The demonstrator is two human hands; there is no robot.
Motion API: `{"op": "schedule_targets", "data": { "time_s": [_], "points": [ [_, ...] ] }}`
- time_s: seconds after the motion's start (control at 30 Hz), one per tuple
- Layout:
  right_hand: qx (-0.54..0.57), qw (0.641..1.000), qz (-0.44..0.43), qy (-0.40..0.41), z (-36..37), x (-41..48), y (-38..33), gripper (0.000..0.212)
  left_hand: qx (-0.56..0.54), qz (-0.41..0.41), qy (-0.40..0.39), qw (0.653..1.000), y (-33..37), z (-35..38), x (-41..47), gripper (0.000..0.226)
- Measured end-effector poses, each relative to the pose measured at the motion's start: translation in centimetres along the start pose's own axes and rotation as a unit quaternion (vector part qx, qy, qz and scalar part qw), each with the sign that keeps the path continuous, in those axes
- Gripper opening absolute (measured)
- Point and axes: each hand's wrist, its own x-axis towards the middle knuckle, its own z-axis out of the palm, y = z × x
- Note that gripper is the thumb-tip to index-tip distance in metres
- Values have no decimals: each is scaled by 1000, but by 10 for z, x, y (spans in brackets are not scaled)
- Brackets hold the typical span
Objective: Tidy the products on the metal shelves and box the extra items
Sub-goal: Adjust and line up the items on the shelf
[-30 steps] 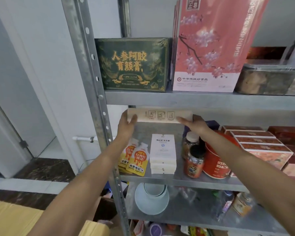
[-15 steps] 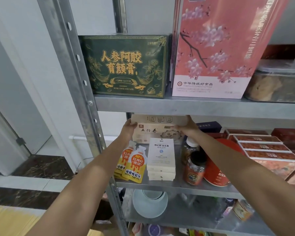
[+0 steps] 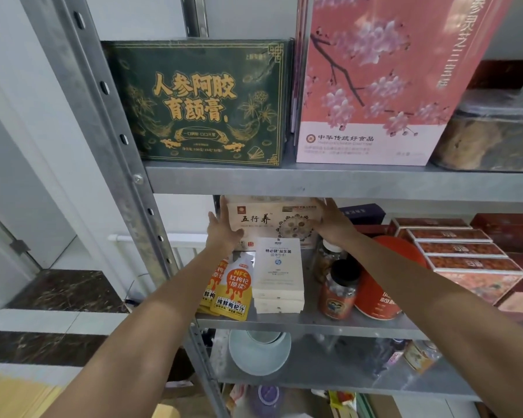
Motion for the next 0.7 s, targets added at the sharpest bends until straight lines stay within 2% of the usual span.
{"op": "schedule_targets", "data": {
  "time_s": [0.1, 0.2, 0.3, 0.4, 0.53, 0.63, 0.7],
  "points": [
    [-44, 999, -30, 5, -3, -8, 8, 65, 49, -1, 34, 998, -1, 5, -7, 93],
    [-53, 997, -54, 15, -5, -14, 7, 65, 96, 71, 79, 990, 11, 12, -23, 87],
    [-58, 996, -60, 18, -12, -19, -3, 60, 160, 172, 97, 967, 28, 19, -43, 75],
    [-73, 993, -71, 51, -25, -33, -8, 50, 194, 265, 50, 943, 35, 27, -67, 60],
    [-153, 968, -151, 127, -36, -77, 4, 43, 257, 230, -101, 933, 24, 48, -96, 62],
    [-217, 957, -146, 127, -34, -115, 21, 50, 261, 218, -109, 934, 21, 52, -102, 61],
    [-306, 940, -129, 78, -30, -134, 26, 60, 267, 216, -111, 932, 23, 52, -102, 61]
  ]
}}
